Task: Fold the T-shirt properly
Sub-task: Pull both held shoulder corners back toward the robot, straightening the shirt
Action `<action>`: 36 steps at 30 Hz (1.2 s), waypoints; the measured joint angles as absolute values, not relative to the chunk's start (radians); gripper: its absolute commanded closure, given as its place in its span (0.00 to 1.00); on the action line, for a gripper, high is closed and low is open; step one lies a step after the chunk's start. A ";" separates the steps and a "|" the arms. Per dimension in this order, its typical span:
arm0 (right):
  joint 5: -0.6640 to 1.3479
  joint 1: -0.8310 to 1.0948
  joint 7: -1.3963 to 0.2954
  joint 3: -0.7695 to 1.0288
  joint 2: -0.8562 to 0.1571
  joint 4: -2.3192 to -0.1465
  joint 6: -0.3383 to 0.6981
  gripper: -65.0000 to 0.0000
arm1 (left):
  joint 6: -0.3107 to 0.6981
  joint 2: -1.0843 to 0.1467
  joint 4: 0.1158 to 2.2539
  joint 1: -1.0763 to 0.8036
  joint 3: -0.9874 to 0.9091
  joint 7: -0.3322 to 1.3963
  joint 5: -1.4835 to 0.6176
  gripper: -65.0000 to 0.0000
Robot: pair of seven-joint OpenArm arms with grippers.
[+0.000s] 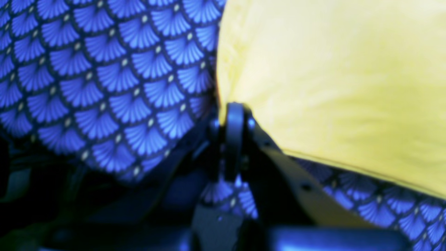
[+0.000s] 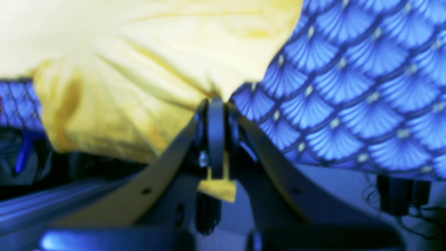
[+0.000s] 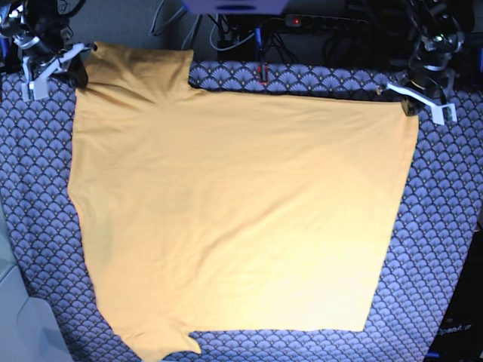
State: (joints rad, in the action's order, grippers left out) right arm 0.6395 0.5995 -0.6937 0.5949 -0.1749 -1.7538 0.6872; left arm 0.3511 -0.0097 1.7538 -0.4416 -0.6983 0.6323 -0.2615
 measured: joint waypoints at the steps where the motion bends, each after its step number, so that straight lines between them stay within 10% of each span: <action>1: 0.639 0.604 -0.699 0.597 -0.170 -1.769 0.688 1.00 | 0.351 -0.007 1.761 -0.451 -0.698 0.631 -0.262 1.00; 36: 0.500 0.613 -0.805 0.657 -0.085 -1.869 0.688 0.93 | 0.491 0.072 1.838 -0.545 -0.823 0.633 -0.243 1.00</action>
